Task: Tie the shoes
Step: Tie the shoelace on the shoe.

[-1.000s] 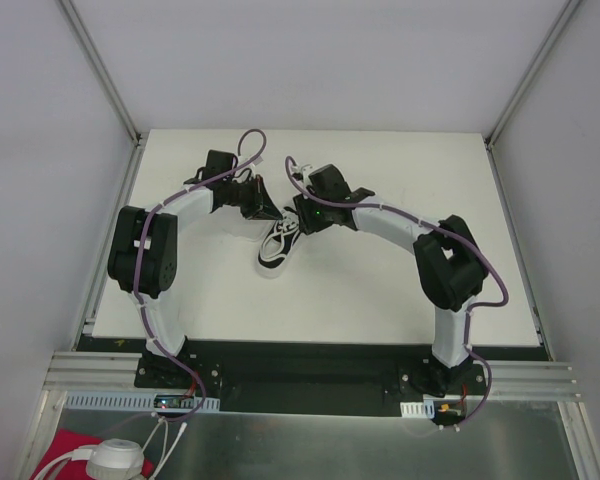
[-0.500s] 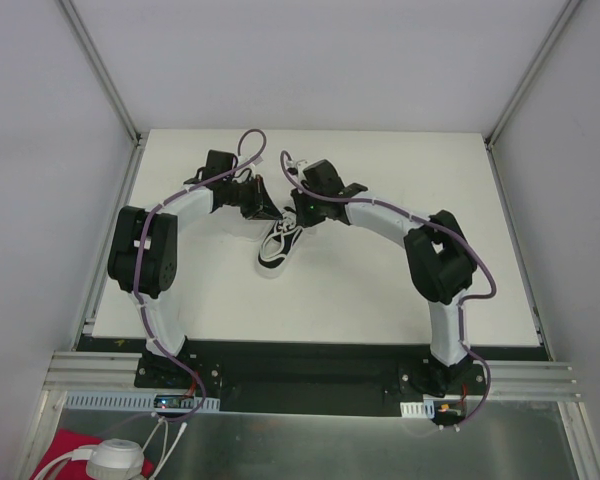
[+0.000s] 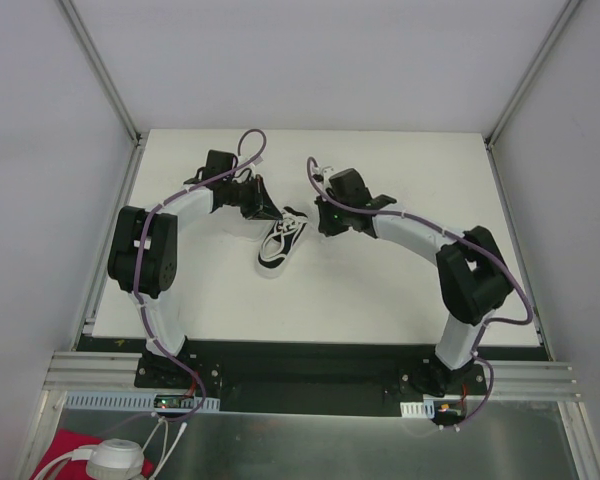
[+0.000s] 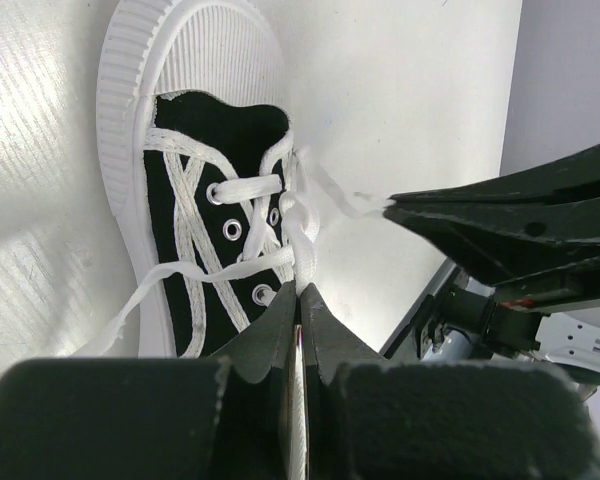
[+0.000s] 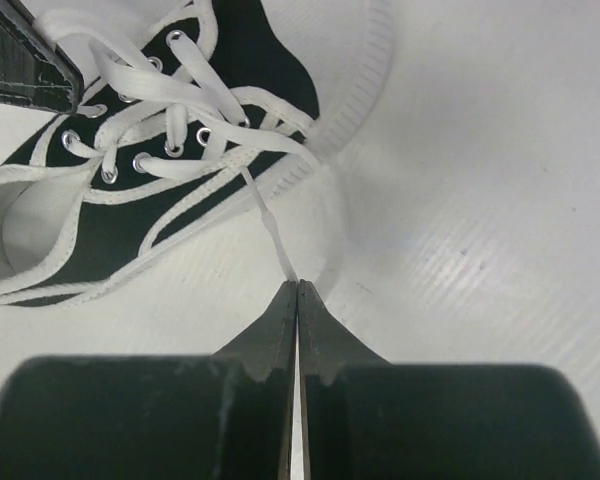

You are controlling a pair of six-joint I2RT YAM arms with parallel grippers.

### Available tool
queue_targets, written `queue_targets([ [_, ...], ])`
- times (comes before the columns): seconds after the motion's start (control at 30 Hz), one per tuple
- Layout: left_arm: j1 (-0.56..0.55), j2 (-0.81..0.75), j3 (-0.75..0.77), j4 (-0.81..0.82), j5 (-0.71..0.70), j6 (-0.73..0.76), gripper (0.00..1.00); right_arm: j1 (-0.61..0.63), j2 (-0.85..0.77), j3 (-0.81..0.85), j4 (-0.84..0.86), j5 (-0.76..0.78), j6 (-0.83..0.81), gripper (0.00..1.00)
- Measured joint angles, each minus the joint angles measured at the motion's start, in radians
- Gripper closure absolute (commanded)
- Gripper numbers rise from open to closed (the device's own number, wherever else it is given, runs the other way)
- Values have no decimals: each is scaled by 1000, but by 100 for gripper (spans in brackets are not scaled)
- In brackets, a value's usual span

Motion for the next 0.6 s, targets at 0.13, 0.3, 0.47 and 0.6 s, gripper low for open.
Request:
queue_targets([
  [0.13, 0, 0, 0, 0, 0, 0, 100, -20, -69, -49, 10, 6, 7, 99],
  [0.3, 0, 0, 0, 0, 0, 0, 74, -27, -171, -139, 25, 42, 14, 99],
  [0.47, 0, -7, 0, -22, -26, 14, 7, -52, -304, -261, 28, 96, 23, 99],
  [0.6, 0, -45, 0, -76, -83, 30, 1, -93, -381, -314, 24, 125, 34, 99],
])
